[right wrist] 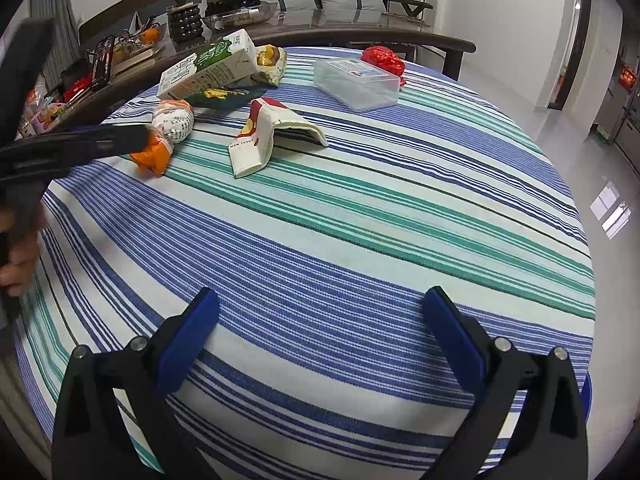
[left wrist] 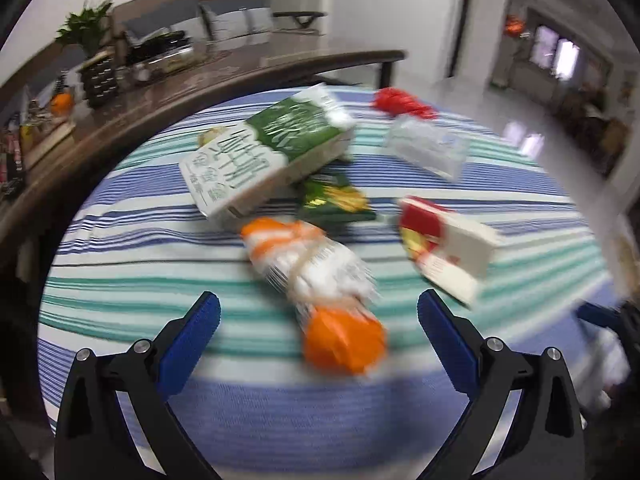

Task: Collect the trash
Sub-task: 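Close the left tool on the orange-white bundle while the right tool grasps the red-white paper cup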

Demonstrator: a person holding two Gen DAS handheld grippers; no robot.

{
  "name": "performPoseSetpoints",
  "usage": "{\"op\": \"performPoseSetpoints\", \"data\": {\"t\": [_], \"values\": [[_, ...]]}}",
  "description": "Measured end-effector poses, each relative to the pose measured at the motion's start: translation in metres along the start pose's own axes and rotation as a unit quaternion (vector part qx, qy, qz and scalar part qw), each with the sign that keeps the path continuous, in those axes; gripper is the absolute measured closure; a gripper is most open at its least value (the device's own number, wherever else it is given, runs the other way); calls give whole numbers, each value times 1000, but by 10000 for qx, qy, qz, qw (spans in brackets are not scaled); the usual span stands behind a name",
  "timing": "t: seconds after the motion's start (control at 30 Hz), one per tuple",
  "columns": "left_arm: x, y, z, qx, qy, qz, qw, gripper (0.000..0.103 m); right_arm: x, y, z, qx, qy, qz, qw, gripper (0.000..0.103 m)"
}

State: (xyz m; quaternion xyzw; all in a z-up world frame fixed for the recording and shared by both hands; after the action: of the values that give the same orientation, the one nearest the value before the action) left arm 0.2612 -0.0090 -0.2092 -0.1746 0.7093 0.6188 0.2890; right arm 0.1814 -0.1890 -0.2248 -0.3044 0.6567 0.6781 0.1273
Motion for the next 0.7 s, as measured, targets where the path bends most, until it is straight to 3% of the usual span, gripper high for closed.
{"op": "performPoseSetpoints", "data": {"t": [0.1,0.23,0.3,0.33,0.5,0.6,0.7], "values": [[-1,-15,13,-188,306,180,9992,8,0,0,0,-3,-8,2,10000,5],[1,-9,16,183,272,56,9994,50,1,0,0,-3,-9,2,10000,5],[8,-3,15,340,94,86,9993,53,0,0,0,-4,-10,3,10000,5],[12,1,15,411,29,112,9991,60,0,0,0,-12,-12,3,10000,5],[45,32,-12,1488,-403,363,9874,61,-18,-9,-4,-437,94,143,9989,5],[58,37,-26,1476,-862,398,9845,60,-52,-19,-8,-719,-45,49,9974,5],[60,37,-26,1527,-845,354,9840,57,-89,-33,4,-984,184,-10,9950,6]]}}
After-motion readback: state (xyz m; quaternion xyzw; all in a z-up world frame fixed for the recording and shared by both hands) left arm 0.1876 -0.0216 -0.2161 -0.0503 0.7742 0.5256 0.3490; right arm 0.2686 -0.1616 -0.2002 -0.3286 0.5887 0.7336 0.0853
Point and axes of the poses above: each gripper's, at about its wrist camera, not at the fingertips, and y roughly against the way its jaws point, z to its left, x to its underside, the point moved 6 cm from there along -y, roughly the way its jaws point, and after that the axes turned 5 degrees about x, right-handed, at the moved point
